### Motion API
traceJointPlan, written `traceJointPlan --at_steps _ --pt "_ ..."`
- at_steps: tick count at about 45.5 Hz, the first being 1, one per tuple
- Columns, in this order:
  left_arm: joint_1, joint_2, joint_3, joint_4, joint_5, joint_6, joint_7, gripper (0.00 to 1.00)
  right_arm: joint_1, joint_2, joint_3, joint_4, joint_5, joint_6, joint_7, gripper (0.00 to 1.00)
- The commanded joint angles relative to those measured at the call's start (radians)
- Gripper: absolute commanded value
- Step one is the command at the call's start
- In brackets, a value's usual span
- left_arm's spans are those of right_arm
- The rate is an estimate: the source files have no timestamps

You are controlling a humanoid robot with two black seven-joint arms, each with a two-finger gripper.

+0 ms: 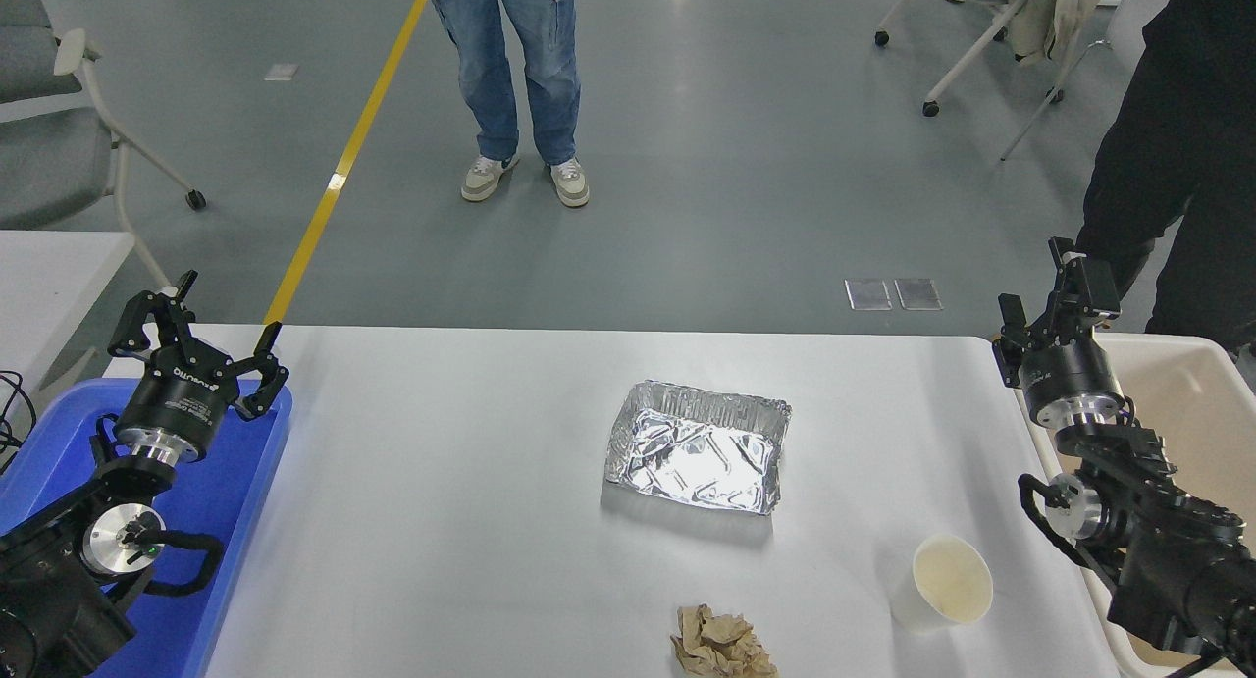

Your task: Clean the table surface

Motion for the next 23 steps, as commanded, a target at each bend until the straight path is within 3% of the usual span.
traceJointPlan --at_steps 1,23 --pt "0.0 0.0 0.0 0.0 0.0 0.0 0.0 1.0 0.003 -0.002 -0.001 -0.002 0.0 0.0 0.0 0.99" --pt "0.0 0.0 0.0 0.0 0.0 0.0 0.0 1.0 0.009 -0.017 0.008 -0.008 -0.001 -0.003 0.0 0.99"
